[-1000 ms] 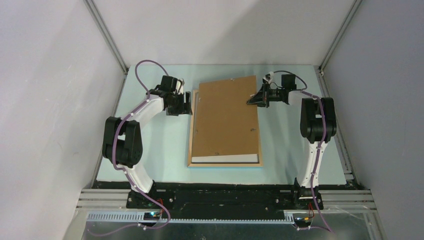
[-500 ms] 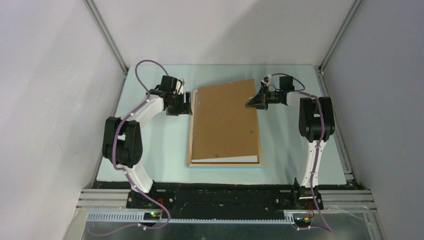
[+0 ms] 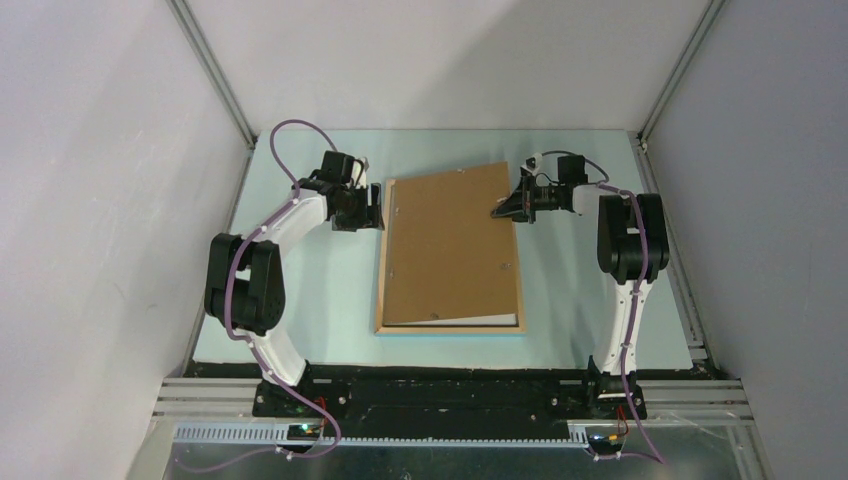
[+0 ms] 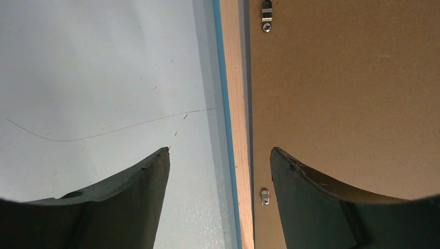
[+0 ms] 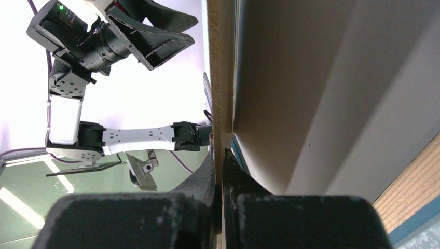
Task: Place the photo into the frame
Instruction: Place the photo frame item in the photo frame.
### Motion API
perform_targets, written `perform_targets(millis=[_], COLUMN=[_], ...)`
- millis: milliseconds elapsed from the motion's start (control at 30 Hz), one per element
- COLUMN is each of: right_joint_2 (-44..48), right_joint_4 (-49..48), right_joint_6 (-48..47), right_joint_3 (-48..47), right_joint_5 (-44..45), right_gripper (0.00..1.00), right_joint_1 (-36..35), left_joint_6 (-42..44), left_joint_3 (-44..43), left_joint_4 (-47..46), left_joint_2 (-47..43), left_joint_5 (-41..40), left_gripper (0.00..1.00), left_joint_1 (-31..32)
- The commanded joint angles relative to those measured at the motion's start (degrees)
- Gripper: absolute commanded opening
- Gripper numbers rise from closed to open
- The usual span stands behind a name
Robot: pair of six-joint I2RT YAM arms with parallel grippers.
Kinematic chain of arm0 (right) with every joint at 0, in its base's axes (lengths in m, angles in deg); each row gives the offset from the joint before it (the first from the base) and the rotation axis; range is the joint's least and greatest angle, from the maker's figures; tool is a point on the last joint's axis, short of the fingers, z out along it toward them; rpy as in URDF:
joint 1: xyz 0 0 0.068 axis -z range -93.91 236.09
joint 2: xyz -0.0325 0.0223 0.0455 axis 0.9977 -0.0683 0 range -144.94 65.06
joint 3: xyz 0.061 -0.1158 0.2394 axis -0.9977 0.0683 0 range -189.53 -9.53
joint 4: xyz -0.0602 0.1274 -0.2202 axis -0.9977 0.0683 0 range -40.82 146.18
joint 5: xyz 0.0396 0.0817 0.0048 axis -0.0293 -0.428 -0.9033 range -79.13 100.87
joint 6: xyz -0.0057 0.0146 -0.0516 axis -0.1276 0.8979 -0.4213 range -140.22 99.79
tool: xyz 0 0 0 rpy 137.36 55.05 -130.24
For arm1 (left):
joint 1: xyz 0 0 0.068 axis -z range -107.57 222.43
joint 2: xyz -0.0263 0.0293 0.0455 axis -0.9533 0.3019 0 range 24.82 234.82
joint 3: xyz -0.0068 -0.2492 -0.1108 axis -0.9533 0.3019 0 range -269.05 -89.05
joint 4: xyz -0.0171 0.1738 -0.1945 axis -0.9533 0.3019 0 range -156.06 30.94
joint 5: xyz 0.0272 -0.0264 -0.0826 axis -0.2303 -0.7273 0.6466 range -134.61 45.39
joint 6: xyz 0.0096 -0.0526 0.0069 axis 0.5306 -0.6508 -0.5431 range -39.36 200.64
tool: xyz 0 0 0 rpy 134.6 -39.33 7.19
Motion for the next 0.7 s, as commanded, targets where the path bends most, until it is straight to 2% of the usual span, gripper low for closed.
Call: perform_targets(millis=[0, 667], right_joint_2=[0.17, 0.01], right_joint_4=[-0.08, -0.13], right_joint_6=[0.66, 0.59], right_joint_3=[0.27, 1.16], right_joint_5=[-5.19, -5.15], right_gripper=[0.00, 0.00], right_joint_1=[-0.49, -1.22], left_joint_6=[1.06, 1.06], left_joint_3=[0.24, 0.17], left_joint_4=[-1.30, -1.27], left_joint_2=[-2.66, -2.76], left_joint_5=[0.25, 0.34], left_gripper=[0.76, 0.76], left_joint_1=[-0.40, -0.38])
